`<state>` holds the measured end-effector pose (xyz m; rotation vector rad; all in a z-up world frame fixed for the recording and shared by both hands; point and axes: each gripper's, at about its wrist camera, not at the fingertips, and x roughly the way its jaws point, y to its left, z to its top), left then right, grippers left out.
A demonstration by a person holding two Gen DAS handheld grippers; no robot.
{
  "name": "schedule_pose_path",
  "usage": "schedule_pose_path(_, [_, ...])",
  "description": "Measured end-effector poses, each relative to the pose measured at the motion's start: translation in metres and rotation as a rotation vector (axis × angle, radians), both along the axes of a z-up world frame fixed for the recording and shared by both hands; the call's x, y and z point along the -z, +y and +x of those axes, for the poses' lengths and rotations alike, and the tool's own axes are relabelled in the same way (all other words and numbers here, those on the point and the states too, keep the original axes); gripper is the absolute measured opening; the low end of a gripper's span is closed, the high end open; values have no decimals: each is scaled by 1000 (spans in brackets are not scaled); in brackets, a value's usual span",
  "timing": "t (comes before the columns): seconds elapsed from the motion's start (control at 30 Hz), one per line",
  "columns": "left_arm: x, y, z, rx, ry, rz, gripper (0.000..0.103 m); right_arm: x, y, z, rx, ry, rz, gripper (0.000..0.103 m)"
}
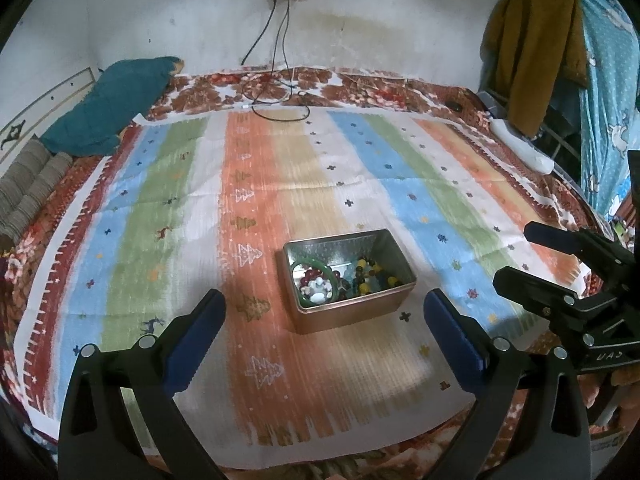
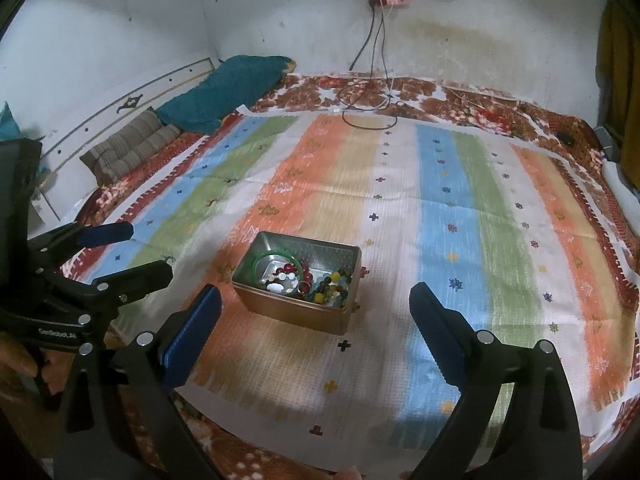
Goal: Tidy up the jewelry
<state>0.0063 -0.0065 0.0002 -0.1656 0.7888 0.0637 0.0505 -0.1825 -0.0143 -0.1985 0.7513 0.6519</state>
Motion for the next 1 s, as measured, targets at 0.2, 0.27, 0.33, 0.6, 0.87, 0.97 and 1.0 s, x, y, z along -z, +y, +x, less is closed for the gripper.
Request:
schedule_pose_path(0.2, [-1, 0, -2, -18, -16, 18, 97, -1, 0, -1, 0, -5, 1, 97])
schedule_pose_path(0.27, [-2, 1, -3, -24, -25, 17, 97, -2, 0, -2, 3, -16, -3, 97])
schedule_pose_path(0.33, [-3, 1, -5, -26, -34, 20, 97, -3, 1, -4, -5, -22, 0, 97])
schedule_pose_path(0.6, [-6, -6, -8, -13, -66, 47, 97, -5, -3, -5, -7, -27, 24, 97])
schedule_pose_path(0.87, [-6, -12, -12, -5, -87, 87, 97, -3, -3, -8, -16, -22, 26, 97])
schedule_pose_path(0.97, [-6, -14, -12, -9, -92, 104, 97, -3, -2, -9, -16, -26, 14, 97])
schedule_pose_path(1.0, [-6, -14, -12, -16, -94, 112, 97, -2, -1, -10, -18, -30, 8, 97])
